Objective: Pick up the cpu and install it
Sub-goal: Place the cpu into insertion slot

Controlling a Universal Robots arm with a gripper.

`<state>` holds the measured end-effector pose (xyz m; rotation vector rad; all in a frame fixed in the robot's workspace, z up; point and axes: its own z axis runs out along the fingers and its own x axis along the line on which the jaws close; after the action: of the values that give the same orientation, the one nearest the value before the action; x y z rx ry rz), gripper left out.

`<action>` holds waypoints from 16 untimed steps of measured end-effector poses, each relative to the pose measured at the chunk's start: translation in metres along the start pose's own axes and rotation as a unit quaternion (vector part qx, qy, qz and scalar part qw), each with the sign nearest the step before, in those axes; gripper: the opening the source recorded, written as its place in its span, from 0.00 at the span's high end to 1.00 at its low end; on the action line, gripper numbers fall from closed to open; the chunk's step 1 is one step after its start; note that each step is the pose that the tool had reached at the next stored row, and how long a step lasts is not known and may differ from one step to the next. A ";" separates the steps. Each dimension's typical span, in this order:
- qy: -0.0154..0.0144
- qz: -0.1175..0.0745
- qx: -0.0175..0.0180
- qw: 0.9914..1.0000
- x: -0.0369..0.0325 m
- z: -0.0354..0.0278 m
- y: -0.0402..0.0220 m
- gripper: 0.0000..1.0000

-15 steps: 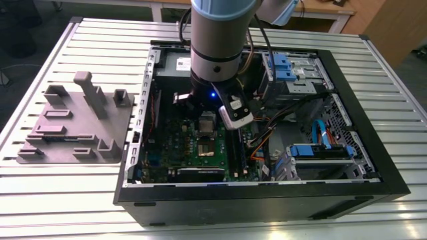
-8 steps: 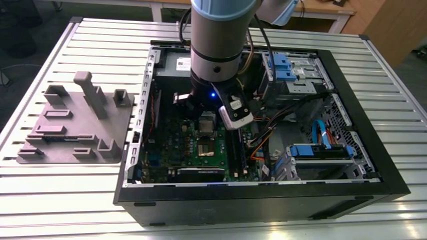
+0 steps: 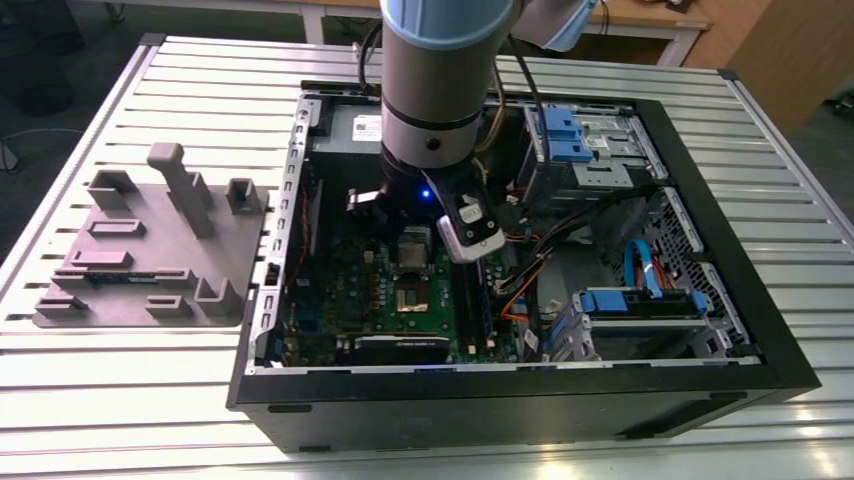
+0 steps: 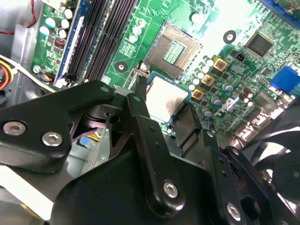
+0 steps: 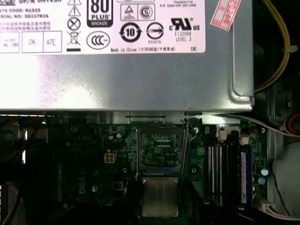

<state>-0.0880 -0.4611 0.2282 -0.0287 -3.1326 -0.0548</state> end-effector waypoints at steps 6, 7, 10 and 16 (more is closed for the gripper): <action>0.000 0.000 0.000 1.000 -0.0003 0.0047 -0.0093 0.53; 0.000 0.000 0.000 1.000 -0.0003 0.0052 -0.0112 0.53; 0.000 0.000 0.000 1.000 -0.0003 0.0068 -0.0134 0.53; 0.000 0.000 0.000 1.000 -0.0010 0.0068 -0.0134 0.53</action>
<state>-0.0872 -0.4743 0.2208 -0.0285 -3.1324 -0.0546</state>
